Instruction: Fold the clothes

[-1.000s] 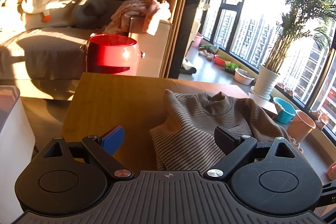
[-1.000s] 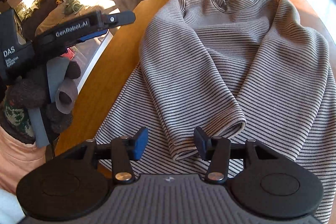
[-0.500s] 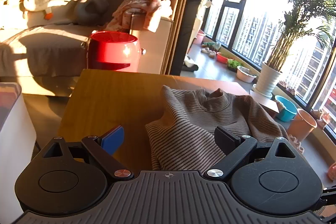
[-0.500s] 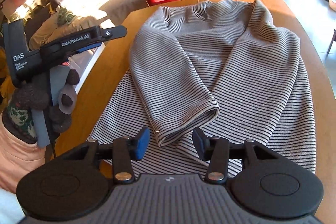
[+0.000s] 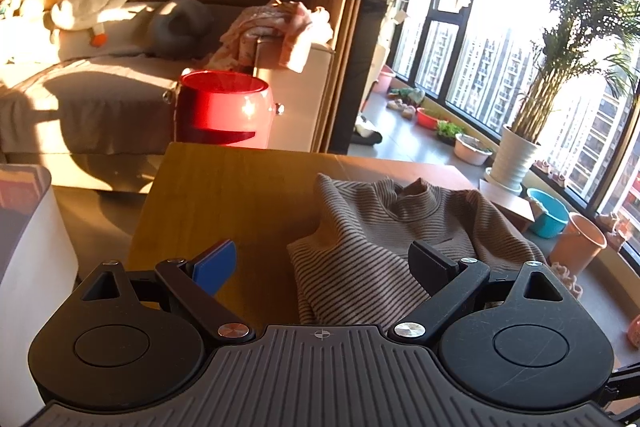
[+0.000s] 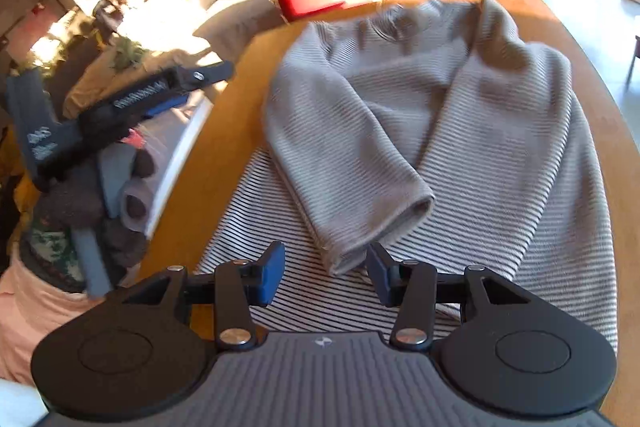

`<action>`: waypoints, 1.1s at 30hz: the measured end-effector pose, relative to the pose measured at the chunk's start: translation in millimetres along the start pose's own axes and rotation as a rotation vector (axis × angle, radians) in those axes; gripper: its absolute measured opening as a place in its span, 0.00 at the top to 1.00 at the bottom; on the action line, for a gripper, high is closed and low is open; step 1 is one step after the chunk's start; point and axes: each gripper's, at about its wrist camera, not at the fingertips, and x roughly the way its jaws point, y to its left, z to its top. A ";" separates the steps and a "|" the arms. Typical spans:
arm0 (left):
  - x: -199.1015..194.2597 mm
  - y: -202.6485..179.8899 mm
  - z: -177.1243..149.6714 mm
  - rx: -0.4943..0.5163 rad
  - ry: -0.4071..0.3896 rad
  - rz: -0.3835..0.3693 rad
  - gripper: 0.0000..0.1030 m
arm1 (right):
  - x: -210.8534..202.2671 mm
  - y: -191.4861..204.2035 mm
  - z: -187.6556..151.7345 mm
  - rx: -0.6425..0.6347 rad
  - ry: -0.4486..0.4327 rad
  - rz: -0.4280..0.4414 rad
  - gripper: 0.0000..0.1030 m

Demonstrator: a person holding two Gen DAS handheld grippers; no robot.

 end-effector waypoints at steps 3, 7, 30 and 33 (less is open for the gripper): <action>-0.8 -0.5 -1.2 0.007 -0.003 -0.006 0.06 | 13.9 -10.7 0.8 0.118 0.014 -0.023 0.55; -3.3 3.7 -6.1 0.019 -0.005 -0.012 0.06 | 30.5 -23.5 5.6 0.214 -0.037 -0.034 0.58; 115.7 19.1 11.0 0.050 0.083 0.270 0.22 | -41.0 38.7 199.7 -0.332 -0.626 0.018 0.95; 106.9 34.1 4.5 0.053 0.101 0.295 0.17 | -3.4 15.4 196.8 -0.337 -0.569 -0.040 0.95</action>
